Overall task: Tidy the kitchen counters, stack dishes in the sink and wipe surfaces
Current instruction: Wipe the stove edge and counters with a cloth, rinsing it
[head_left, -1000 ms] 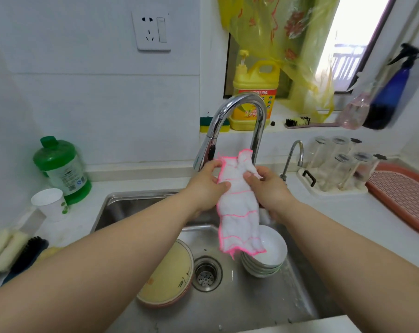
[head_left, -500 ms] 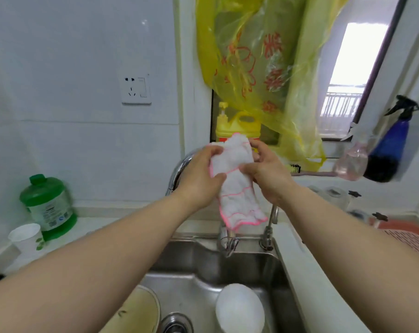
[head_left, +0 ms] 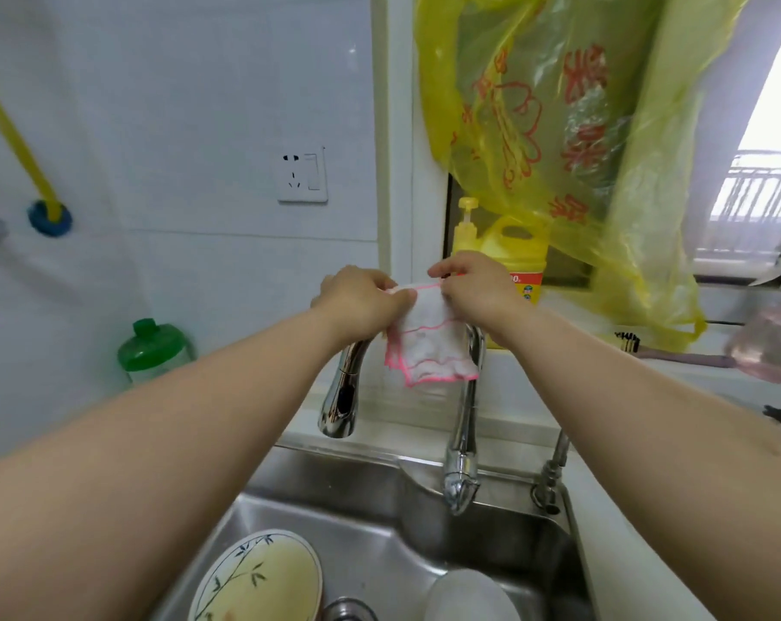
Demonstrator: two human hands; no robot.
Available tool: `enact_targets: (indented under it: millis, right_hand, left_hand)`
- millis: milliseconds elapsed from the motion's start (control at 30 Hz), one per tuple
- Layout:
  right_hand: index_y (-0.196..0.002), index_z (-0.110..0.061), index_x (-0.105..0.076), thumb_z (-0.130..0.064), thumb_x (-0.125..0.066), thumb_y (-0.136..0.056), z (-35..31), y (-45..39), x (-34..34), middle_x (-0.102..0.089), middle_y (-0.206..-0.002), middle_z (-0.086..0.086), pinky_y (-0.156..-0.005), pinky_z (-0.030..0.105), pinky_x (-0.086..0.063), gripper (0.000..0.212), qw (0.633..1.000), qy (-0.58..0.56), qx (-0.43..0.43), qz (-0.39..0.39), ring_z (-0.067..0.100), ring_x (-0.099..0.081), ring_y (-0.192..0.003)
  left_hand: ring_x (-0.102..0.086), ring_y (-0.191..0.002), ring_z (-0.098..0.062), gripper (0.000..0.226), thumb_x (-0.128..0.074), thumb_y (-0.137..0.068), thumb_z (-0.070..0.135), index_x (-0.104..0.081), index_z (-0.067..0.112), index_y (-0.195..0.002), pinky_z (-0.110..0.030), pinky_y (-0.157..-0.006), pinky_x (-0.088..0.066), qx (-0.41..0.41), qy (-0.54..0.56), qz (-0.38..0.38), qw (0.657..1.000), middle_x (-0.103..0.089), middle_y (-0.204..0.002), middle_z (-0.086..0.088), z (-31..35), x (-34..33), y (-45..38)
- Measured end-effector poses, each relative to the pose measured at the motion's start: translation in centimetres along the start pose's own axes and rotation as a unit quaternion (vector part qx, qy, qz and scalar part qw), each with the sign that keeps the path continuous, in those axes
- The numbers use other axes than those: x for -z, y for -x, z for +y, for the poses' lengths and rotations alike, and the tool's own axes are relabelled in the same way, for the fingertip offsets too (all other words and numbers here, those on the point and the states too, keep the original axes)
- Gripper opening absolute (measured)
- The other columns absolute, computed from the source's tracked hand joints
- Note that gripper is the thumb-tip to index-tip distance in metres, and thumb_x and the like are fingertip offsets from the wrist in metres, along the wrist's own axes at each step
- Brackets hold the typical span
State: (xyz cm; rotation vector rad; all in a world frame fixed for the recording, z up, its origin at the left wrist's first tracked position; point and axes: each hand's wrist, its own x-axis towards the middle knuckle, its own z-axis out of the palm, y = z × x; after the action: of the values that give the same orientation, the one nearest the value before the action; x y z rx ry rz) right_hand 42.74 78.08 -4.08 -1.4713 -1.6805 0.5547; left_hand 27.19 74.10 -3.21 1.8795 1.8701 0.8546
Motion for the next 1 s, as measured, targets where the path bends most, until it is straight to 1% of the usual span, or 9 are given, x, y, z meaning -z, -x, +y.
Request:
enact_targets:
  millis: [133,233,400,533,667,767,833,933,1000]
  right_hand:
    - [-0.120,-0.018,-0.060,-0.003,-0.053,-0.081,-0.1,1.3,0.0,-0.060,-0.119,0.002,-0.082,0.024,-0.041,0.043,0.994,0.039,0.046,-0.090,0.015,-0.052,-0.102]
    - [-0.120,-0.018,-0.055,-0.005,-0.055,-0.080,0.2,1.4,-0.7,-0.058,-0.118,0.005,-0.078,0.026,-0.039,0.042,0.988,0.114,0.070,-0.077,0.021,-0.053,-0.102]
    - [-0.120,-0.024,-0.053,-0.013,-0.055,-0.076,0.2,1.6,-1.3,-0.058,-0.121,0.006,-0.095,0.042,-0.044,0.046,0.980,0.183,0.059,-0.054,0.029,-0.052,-0.114]
    - [-0.133,-0.022,-0.048,-0.011,-0.054,-0.075,-0.5,3.4,-1.6,-0.048,-0.136,0.004,-0.108,0.040,-0.031,0.059,0.974,0.209,0.069,0.049,0.030,-0.034,-0.129]
    - [-0.104,-0.016,-0.062,-0.003,-0.050,-0.077,-3.6,6.8,-3.3,-0.056,-0.113,0.006,-0.089,0.030,-0.034,0.032,0.966,0.142,0.148,0.155,0.025,-0.045,-0.108]
    - [-0.090,-0.016,-0.065,0.000,-0.048,-0.077,-6.3,9.2,-6.9,-0.060,-0.090,0.001,-0.079,0.028,-0.044,0.027,0.977,0.110,0.183,0.018,0.021,-0.054,-0.086]
    - [-0.094,-0.017,-0.067,-0.004,-0.049,-0.081,-7.9,11.0,-10.2,-0.063,-0.091,0.001,-0.080,0.027,-0.044,0.026,0.964,0.169,0.175,-0.108,0.024,-0.059,-0.093]
    - [-0.108,-0.013,-0.068,-0.016,-0.052,-0.089,-9.2,13.8,-15.5,-0.067,-0.108,0.005,-0.086,0.026,-0.045,0.025,0.902,0.276,0.112,-0.311,0.022,-0.059,-0.097]
    - [-0.111,-0.013,-0.068,-0.023,-0.054,-0.091,-9.4,15.9,-18.9,-0.067,-0.098,0.003,-0.085,0.028,-0.047,0.026,0.847,0.327,0.084,-0.410,0.018,-0.056,-0.086]
  left_hand:
    - [-0.061,-0.104,-0.022,0.052,-0.061,-0.056,0.060,-0.063,0.034,-0.102,-0.041,-0.097,-0.047,-0.034,0.019,-0.018,0.999,-0.066,-0.105,0.005,-1.2,-0.6,0.3]
    - [-0.061,-0.100,-0.026,0.054,-0.063,-0.061,0.059,-0.059,0.032,-0.108,-0.046,-0.096,-0.046,-0.042,-0.015,-0.030,0.999,-0.065,-0.098,0.004,-1.5,-1.0,0.3]
    - [-0.055,-0.112,-0.027,0.048,-0.062,-0.085,0.044,-0.048,0.029,-0.128,-0.045,-0.104,-0.040,-0.027,-0.045,-0.063,0.997,-0.062,-0.118,-0.001,-1.9,-0.9,0.5]
    - [-0.046,-0.129,-0.023,0.058,-0.059,-0.090,0.043,-0.040,0.027,-0.142,-0.033,-0.110,-0.036,0.008,0.047,-0.076,0.996,-0.048,-0.141,-0.004,-3.8,0.0,2.6]
    - [-0.048,-0.127,-0.021,0.048,-0.055,-0.092,0.043,-0.051,0.022,-0.134,-0.029,-0.105,-0.036,0.043,0.027,-0.070,0.996,-0.049,-0.140,-0.005,-7.3,2.9,4.6]
    - [-0.058,-0.113,-0.019,0.030,-0.059,-0.091,0.034,-0.065,0.017,-0.116,-0.027,-0.100,-0.043,0.055,0.001,-0.053,0.997,-0.064,-0.122,-0.002,-11.0,6.0,6.4]
    - [-0.064,-0.103,-0.021,0.021,-0.061,-0.090,0.028,-0.069,0.016,-0.105,-0.033,-0.097,-0.049,0.073,0.002,-0.045,0.996,-0.068,-0.112,-0.004,-14.1,8.4,8.0]
    - [-0.066,-0.089,-0.023,0.013,-0.059,-0.090,0.023,-0.069,0.014,-0.093,-0.030,-0.084,-0.053,0.103,0.001,-0.025,0.994,-0.070,-0.097,-0.008,-19.2,11.7,11.0]
    - [-0.066,-0.087,-0.026,0.017,-0.058,-0.091,0.023,-0.068,0.010,-0.090,-0.032,-0.082,-0.053,0.126,-0.007,-0.006,0.992,-0.070,-0.091,-0.011,-22.6,13.7,12.8]
